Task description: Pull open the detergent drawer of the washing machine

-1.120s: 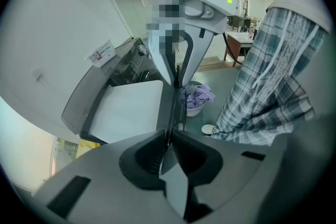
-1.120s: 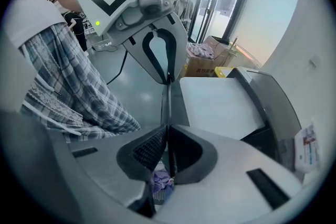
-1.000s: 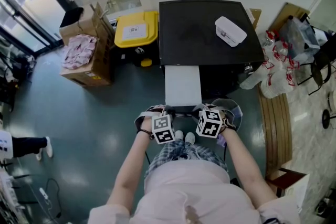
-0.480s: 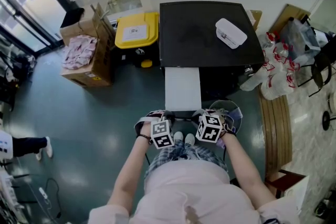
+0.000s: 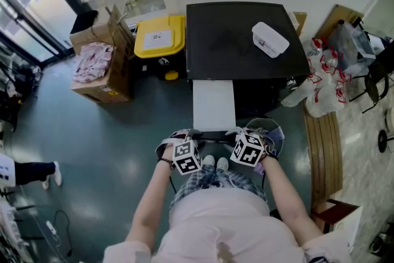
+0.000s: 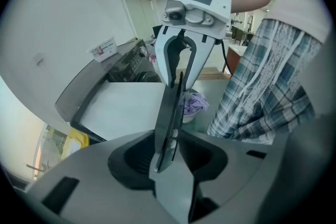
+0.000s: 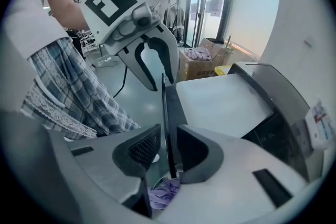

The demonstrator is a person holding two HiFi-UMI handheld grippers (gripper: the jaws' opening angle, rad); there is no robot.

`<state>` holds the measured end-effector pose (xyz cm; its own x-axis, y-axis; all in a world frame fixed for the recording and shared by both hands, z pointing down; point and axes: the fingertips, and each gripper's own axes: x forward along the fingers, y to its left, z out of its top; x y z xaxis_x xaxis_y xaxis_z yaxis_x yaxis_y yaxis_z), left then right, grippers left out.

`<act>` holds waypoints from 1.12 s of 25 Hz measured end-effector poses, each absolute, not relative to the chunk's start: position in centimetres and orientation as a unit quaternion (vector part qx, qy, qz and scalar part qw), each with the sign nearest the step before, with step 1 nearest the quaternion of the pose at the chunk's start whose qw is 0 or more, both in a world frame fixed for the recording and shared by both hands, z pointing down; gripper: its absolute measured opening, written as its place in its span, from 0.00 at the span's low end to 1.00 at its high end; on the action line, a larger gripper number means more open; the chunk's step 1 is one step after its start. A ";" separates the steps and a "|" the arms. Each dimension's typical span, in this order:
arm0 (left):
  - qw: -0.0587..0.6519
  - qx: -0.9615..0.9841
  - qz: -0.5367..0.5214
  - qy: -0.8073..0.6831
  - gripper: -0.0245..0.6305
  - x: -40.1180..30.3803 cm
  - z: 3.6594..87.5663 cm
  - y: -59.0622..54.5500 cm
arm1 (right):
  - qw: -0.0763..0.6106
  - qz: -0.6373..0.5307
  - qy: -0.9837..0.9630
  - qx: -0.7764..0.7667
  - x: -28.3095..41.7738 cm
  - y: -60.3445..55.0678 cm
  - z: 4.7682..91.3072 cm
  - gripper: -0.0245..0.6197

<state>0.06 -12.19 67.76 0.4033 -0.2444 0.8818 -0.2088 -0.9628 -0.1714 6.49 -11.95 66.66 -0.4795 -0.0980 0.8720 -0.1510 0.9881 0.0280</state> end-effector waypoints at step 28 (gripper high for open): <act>-0.021 -0.885 -0.189 0.425 0.13 -2.3 48.1 -27.4 | 0.121 0.096 -0.907 0.392 13.3 -25.6 48.2 0.19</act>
